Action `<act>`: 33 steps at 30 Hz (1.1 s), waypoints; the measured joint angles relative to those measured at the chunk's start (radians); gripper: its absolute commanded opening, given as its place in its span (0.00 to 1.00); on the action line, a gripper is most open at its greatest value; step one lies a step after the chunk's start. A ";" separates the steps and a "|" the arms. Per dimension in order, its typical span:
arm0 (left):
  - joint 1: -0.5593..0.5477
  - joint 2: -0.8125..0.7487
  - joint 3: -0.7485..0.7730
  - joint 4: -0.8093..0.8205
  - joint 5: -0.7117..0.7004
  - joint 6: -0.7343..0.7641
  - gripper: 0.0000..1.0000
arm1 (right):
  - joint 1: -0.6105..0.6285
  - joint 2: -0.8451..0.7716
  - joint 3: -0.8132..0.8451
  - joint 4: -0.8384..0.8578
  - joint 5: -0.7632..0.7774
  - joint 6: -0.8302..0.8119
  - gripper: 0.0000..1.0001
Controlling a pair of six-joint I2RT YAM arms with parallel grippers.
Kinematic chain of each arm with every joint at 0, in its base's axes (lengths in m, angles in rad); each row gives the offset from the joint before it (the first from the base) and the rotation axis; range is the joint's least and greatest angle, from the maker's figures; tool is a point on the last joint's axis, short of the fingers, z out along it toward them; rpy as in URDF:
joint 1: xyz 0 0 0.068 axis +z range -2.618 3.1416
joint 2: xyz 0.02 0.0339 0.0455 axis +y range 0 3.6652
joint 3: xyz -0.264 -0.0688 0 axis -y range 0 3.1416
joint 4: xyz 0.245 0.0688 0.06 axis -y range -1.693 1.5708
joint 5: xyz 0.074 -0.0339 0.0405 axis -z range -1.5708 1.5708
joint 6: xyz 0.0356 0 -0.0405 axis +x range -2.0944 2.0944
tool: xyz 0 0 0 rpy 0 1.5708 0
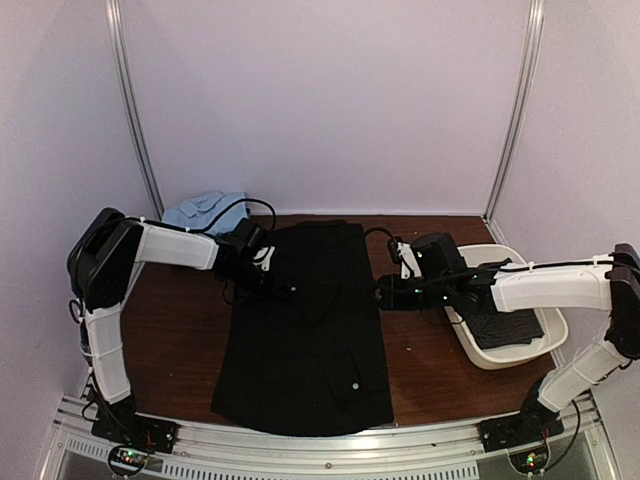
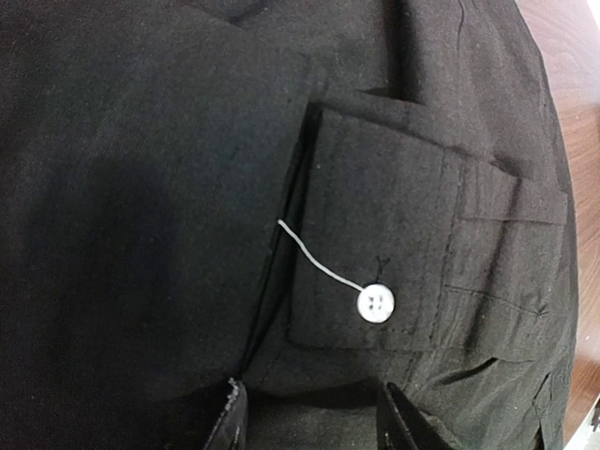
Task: Fold and stack the long sleeve shirts
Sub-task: Pick up the sleeve from the 1/3-folded shirt.
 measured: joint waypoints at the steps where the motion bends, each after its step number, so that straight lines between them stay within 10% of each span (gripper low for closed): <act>1: 0.000 0.000 0.000 0.000 -0.003 -0.002 0.51 | 0.000 0.000 0.000 0.000 0.000 0.000 0.42; 14: -0.006 0.003 0.008 -0.001 -0.017 -0.016 0.50 | 0.000 0.003 0.000 0.000 -0.010 0.000 0.42; 33: -0.078 0.020 0.061 -0.004 -0.016 -0.045 0.06 | 0.000 0.018 0.000 0.008 -0.014 0.006 0.42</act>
